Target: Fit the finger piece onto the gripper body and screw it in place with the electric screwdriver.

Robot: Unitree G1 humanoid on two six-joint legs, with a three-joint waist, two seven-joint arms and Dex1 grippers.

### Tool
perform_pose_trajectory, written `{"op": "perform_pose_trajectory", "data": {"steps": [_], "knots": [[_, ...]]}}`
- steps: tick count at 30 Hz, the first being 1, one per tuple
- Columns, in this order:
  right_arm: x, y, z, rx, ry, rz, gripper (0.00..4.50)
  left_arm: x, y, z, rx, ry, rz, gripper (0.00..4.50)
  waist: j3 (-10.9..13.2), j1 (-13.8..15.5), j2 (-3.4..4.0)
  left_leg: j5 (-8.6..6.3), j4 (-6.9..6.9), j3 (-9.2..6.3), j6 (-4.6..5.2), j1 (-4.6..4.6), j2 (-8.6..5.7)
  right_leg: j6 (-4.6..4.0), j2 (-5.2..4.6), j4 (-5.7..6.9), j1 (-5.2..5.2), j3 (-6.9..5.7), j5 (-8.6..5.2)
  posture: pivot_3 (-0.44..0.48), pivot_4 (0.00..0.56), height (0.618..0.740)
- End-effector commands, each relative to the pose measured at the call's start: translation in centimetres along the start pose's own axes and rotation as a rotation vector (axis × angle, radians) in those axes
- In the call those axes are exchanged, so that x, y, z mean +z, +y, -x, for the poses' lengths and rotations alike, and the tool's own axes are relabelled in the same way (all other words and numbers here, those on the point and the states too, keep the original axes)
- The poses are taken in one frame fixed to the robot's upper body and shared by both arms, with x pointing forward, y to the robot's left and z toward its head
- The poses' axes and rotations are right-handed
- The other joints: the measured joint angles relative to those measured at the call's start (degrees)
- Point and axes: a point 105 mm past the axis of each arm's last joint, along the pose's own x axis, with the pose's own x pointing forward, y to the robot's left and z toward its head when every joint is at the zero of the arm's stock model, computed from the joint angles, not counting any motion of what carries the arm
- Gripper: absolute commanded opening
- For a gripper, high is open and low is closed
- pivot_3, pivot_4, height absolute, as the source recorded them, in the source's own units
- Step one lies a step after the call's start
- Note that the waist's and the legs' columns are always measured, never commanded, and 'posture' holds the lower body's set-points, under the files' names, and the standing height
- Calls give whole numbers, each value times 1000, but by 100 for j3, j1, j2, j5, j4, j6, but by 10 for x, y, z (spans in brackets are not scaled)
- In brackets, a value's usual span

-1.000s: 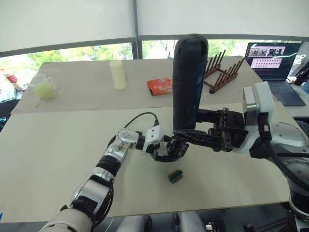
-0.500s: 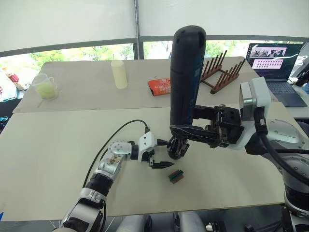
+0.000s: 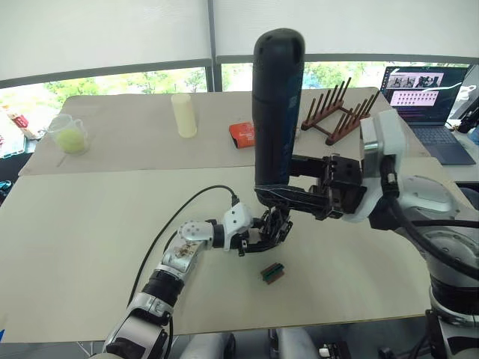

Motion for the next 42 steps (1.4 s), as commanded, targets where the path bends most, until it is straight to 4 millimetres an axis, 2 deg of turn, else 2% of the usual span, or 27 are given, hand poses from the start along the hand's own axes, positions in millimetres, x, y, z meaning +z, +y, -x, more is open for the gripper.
{"op": "perform_pose_trajectory", "data": {"steps": [1, 14, 42], "knots": [[11, -1, -3, 7, -33, 68, 1895, 2, -1, -2, -8, -5, -22, 2269, 0, -3, 0, 0, 0, 0, 0, 0, 0, 0, 2, 0, 0, 0, 0, 0, 150, 740], [-3, -5, -7, 7, -23, 88, 1895, 4, -1, -1, -13, -10, -29, 2269, 0, -12, 0, 0, -1, 0, 0, 0, -1, 0, 6, 0, -1, -1, 0, 0, 150, 740], [-9, -7, -8, 25, -14, 113, 1895, 5, 1, -1, -7, -15, -26, 2269, 0, -28, 0, 0, -1, 0, -1, 0, -2, 0, 8, 1, -2, -2, 0, 0, 150, 740]]}}
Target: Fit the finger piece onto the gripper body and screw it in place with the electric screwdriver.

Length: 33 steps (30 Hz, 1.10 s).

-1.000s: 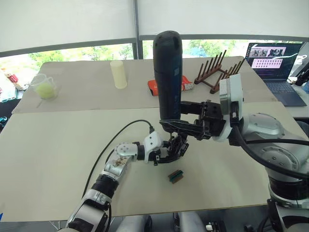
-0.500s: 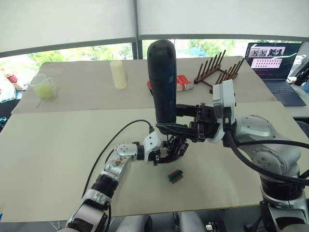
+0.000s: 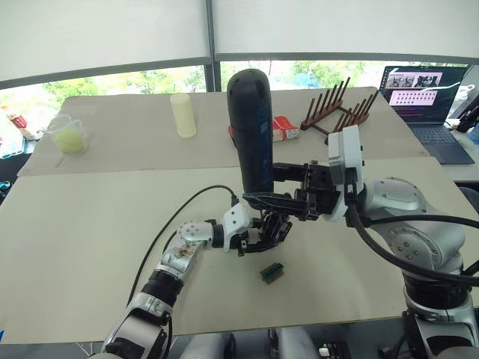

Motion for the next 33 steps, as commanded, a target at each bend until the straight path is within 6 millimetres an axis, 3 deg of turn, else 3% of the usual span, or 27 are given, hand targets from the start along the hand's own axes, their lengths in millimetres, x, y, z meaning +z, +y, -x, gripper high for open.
{"op": "perform_pose_trajectory", "data": {"steps": [1, 33], "knots": [[15, 0, 1, 0, -51, 72, 1895, 6, 1, -2, -6, -15, -14, 2269, 0, 0, 0, 0, 0, 0, 0, 0, 0, 0, 0, 0, 0, 0, 0, 0, 150, 740], [10, 2, -1, 7, -49, 57, 1895, 6, 3, -1, -2, -15, -16, 2269, 0, 0, 0, 0, 0, 0, 0, 0, 0, 0, 0, 0, 0, 0, 0, 0, 150, 740]]}}
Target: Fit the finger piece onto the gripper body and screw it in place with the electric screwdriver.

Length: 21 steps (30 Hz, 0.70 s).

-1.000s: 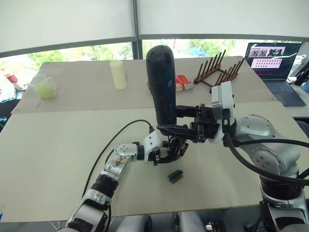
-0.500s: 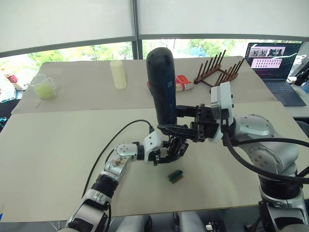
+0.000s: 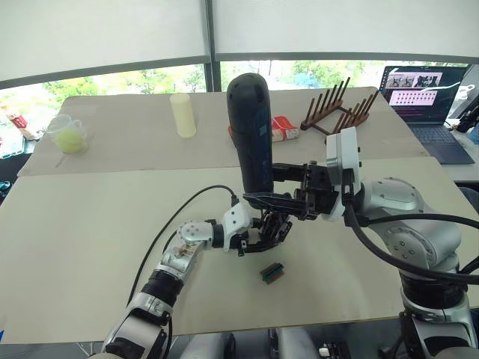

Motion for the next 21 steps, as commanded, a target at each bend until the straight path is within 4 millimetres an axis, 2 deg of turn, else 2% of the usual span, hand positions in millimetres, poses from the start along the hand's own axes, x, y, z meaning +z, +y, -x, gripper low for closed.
{"op": "perform_pose_trajectory", "data": {"steps": [1, 21], "knots": [[14, 5, -1, 16, -51, 54, 1895, 6, 3, -1, -1, -15, -17, 2269, 0, 0, 0, 0, 0, 0, 0, 0, 0, 0, 0, 0, 0, 0, 0, 0, 150, 740], [20, 8, -2, 23, -64, 62, 1895, 6, 3, -1, -4, -13, -19, 2269, 0, 0, 0, 0, 0, 0, 0, 0, 0, 0, 1, 0, 0, 0, 0, 0, 150, 740]]}}
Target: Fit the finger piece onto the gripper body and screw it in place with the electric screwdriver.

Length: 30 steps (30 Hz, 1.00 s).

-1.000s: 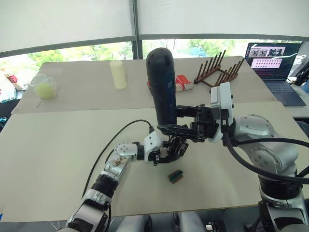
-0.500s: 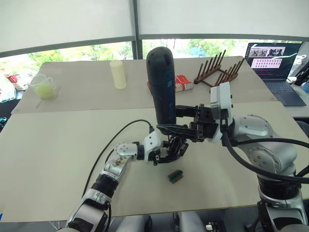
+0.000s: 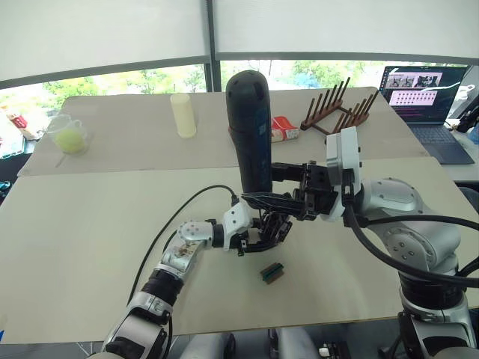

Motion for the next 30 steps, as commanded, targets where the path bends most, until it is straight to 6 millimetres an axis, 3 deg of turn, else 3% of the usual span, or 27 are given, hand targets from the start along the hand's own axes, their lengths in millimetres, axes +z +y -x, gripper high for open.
{"op": "perform_pose_trajectory", "data": {"steps": [1, 30], "knots": [[17, 7, 0, 26, -52, 59, 1895, 6, 2, -1, -4, -14, -20, 2269, 0, 0, 0, 0, 0, 0, 0, 0, 0, 0, 0, 0, 0, 0, 0, 0, 150, 740], [3, 1, 4, -9, -24, 43, 1895, 7, 3, -1, -1, -13, -23, 2269, 0, -1, 0, 0, 0, 0, 0, 0, 0, 0, 0, 0, 0, 0, 0, 0, 150, 740]]}}
